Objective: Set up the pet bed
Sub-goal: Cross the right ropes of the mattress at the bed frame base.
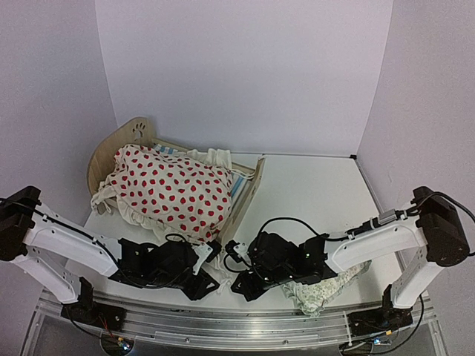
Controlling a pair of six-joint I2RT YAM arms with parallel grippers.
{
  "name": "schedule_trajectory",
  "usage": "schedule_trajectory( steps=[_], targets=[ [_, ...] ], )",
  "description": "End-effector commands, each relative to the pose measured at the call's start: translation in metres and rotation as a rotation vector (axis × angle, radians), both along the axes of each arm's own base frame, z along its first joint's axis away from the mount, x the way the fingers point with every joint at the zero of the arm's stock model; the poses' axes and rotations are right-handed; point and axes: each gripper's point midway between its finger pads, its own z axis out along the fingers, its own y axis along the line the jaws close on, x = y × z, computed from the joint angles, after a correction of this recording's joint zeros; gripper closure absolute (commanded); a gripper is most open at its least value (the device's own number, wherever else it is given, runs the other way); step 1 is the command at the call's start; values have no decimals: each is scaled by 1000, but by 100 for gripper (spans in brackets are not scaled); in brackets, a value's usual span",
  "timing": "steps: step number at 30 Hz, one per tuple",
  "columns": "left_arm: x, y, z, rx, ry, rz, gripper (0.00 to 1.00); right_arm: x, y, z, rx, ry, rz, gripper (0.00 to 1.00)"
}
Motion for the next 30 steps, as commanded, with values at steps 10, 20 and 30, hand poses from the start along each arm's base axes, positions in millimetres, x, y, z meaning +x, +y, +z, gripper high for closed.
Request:
schedule_trajectory(
  steps=[10, 20, 30],
  targets=[
    [-25, -23, 31, -192, 53, -138, 37, 1, 3, 11, 32, -37, 1, 100],
    [-18, -18, 4, -115, 29, -113, 31, 2, 5, 18, 48, -42, -1, 100],
    [7, -21, 0, -125, -69, -14, 95, 0, -1, 2, 13, -16, -18, 100]
  ],
)
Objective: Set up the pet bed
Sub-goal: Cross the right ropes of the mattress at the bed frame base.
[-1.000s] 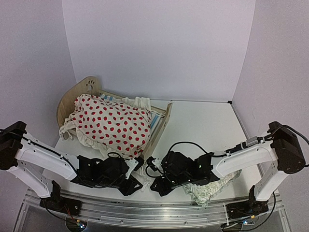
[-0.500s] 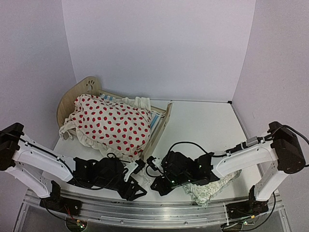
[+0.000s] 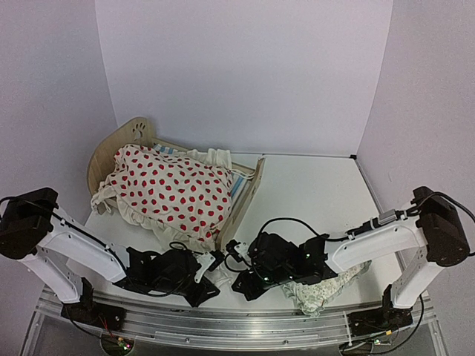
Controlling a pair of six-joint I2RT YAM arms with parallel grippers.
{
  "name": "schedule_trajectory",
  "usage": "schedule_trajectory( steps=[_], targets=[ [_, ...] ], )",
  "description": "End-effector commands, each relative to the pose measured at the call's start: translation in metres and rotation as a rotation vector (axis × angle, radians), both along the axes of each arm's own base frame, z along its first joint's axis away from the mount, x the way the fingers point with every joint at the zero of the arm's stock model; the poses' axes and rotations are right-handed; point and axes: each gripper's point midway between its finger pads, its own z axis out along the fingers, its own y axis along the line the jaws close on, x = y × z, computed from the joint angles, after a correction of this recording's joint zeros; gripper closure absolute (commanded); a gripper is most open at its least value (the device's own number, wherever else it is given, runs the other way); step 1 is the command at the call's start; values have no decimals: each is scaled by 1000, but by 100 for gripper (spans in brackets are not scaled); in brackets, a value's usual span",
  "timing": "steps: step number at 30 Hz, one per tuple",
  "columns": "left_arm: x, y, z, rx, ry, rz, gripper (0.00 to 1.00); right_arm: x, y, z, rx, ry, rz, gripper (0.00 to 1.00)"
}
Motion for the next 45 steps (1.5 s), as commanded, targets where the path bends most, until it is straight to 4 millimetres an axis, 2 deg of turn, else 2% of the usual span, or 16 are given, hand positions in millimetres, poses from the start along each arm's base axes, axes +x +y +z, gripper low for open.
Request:
schedule_trajectory(
  steps=[1, 5, 8, 11, 12, 15, 17, 20, 24, 30, 32, 34, 36, 38, 41, 45],
  targets=[
    [17, -14, 26, -101, -91, 52, 99, -3, 0, 1, 15, 4, -6, 100],
    [15, -4, 27, -87, -79, 63, 100, -3, -1, -9, -6, 23, -20, 100],
    [13, 14, 33, -75, -66, 96, 100, 1, -1, -21, -34, 21, -45, 100],
    [14, 34, 43, -93, -60, 150, 98, -5, 6, -29, -28, 56, -22, 100],
    [15, 39, 45, -103, -58, 170, 93, -8, 10, -31, -21, 77, -5, 100],
    [14, 50, 51, -156, -37, 209, 55, -19, 27, -30, 17, 136, 53, 100],
    [13, 52, 53, -182, -37, 211, 44, -20, 33, -26, 36, 142, 62, 100],
    [17, 53, 49, -166, -52, 232, 44, -11, 31, -21, 28, 95, 29, 100],
    [23, 48, 50, -171, -70, 255, 46, -10, 26, -7, 29, 80, 29, 100],
    [31, 43, 61, -197, -116, 265, 48, -47, 46, 29, 114, 240, 162, 100],
    [31, 41, 61, -200, -123, 259, 48, -56, 50, 36, 129, 258, 204, 100],
    [30, 37, 58, -200, -123, 245, 48, -57, 53, 41, 139, 234, 214, 100],
    [30, 33, 51, -184, -121, 238, 48, -46, 45, 36, 104, 179, 167, 100],
    [31, 29, 47, -165, -116, 239, 48, -27, 30, 26, 34, 96, 79, 100],
    [29, 24, 46, -165, -99, 221, 48, 8, -7, 8, -97, -49, -108, 100],
    [17, 11, 51, -217, -78, 133, 47, 16, -24, -3, -141, -83, -165, 100]
  ],
)
